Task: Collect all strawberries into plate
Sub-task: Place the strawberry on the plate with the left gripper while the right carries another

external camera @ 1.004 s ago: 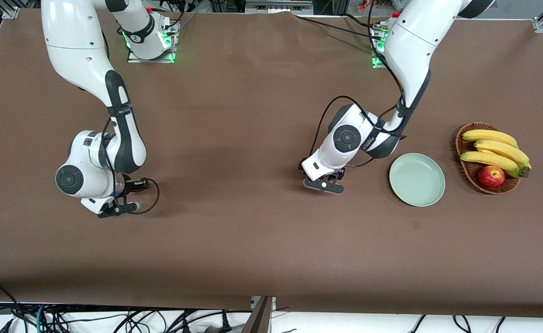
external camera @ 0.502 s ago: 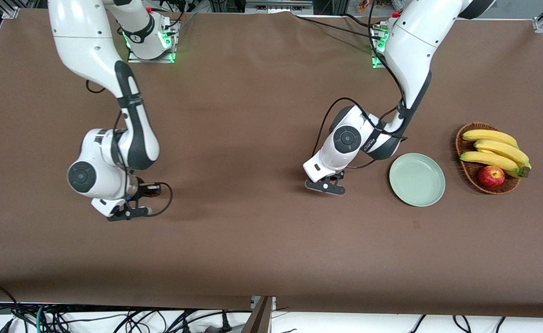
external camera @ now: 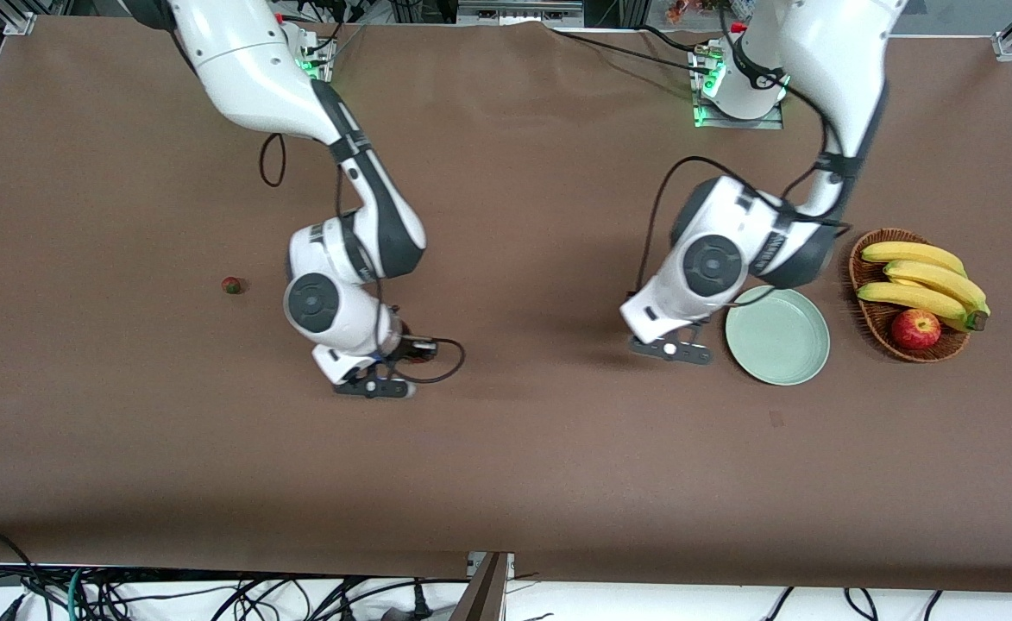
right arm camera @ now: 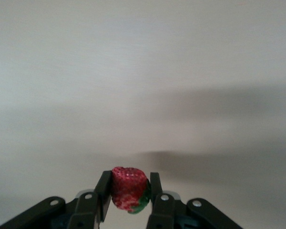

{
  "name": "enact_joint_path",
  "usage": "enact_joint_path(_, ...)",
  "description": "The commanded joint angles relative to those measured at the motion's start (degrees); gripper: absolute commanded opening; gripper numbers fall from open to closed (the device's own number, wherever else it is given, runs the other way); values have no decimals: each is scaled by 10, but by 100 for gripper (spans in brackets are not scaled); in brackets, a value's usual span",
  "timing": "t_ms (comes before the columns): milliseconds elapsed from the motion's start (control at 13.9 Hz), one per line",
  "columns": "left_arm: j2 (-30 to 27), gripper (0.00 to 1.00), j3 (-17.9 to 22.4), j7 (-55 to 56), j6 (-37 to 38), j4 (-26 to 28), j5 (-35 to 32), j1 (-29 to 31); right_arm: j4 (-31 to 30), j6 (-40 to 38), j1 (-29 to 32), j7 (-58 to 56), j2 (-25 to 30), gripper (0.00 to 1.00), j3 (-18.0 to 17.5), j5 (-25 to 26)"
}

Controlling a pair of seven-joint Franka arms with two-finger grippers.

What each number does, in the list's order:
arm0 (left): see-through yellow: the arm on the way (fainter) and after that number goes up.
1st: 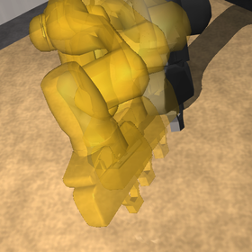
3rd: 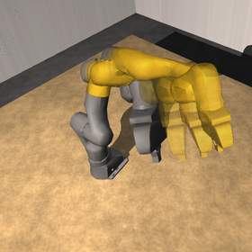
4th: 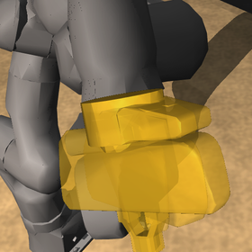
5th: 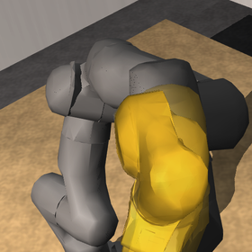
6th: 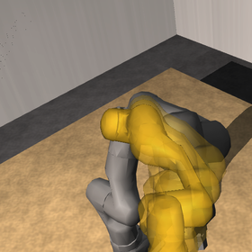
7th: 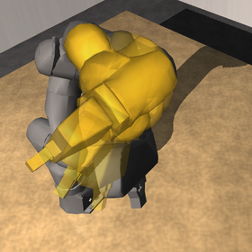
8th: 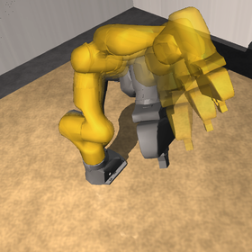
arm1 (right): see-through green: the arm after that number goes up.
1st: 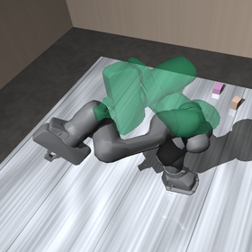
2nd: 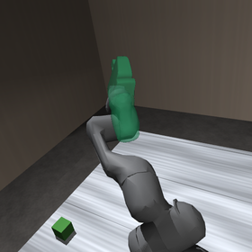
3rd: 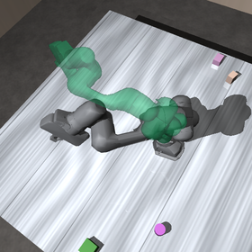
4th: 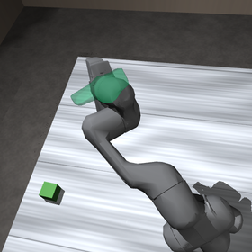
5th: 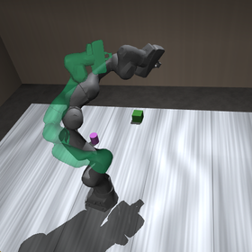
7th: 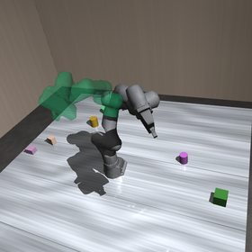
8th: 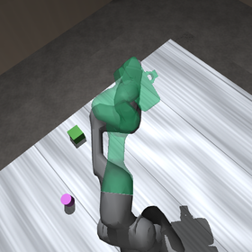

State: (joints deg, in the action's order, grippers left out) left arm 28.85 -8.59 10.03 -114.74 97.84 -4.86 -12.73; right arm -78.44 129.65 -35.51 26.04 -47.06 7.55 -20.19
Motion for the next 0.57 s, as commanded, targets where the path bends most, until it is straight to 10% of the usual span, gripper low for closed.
enact_joint_path(0, -6, 4, -6, -108, 23, 14, -44, 59, 59, 77, -63, 118, -65, 6, -7, -6)
enact_joint_path(502, 32, 5, -7, -274, -44, 48, -119, 164, 115, 196, -198, 349, -152, 17, 9, 53)
